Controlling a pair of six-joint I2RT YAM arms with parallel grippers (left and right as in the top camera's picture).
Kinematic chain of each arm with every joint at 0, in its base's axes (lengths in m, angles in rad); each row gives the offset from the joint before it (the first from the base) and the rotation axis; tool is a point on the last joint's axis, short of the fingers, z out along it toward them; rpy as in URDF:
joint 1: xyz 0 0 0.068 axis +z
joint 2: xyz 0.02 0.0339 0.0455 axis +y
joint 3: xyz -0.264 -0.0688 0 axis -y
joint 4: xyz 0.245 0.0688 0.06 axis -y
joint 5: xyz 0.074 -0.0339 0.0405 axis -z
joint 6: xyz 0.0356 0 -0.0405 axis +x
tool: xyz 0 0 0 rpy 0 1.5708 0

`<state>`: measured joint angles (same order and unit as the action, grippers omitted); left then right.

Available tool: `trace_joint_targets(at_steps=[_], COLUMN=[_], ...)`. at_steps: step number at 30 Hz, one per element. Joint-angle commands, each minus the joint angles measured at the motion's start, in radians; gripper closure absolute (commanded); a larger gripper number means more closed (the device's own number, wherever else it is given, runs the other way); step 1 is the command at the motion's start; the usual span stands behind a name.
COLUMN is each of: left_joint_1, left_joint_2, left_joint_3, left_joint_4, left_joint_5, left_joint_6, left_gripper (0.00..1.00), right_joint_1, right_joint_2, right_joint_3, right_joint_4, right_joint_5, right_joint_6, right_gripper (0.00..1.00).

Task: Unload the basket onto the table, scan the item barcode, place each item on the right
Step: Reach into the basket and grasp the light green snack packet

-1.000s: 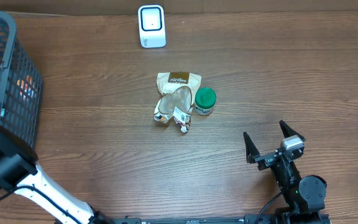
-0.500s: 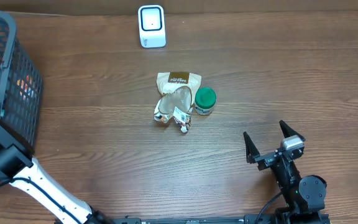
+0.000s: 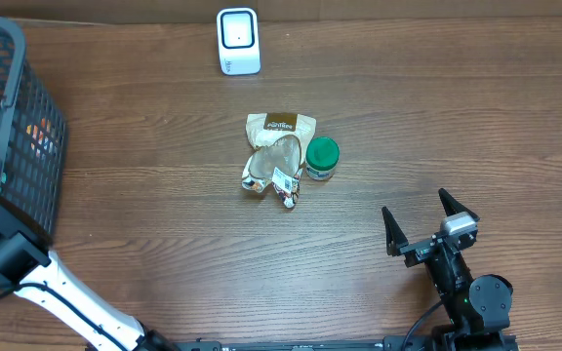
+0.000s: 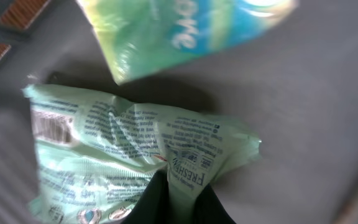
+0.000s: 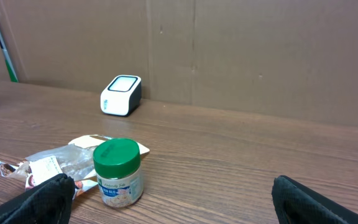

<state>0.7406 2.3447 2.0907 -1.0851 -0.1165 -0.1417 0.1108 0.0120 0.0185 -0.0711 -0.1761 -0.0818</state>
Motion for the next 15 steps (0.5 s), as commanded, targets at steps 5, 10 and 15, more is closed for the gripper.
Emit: trace_joint_targets(at_steps=[5,10,15], left_joint_1=[-0.002,-0.034,-0.346], left_joint_2=[-0.452,-0.72,-0.806], left_joint_3=[0.005,0.005,0.003], left_joint_4=[0.02,-0.058,-0.253], left_joint_5=[0.157,0.446,0.377], left_joint_6=[-0.072,-0.065,0.027], left_gripper=[0.96,0.96,0.96], right_joint_1=[-0.006,-0.006,-0.006], right_joint_2=[-0.007,-0.007,-0.007], right_joint_3=[-0.01,-0.01,-0.01], right_joint_4=[0.005,0.005,0.005], right_joint_5=[0.002,0.002,0.002], right_joint_6=[0.002,0.002,0.002], right_gripper=[0.0,0.0,0.0])
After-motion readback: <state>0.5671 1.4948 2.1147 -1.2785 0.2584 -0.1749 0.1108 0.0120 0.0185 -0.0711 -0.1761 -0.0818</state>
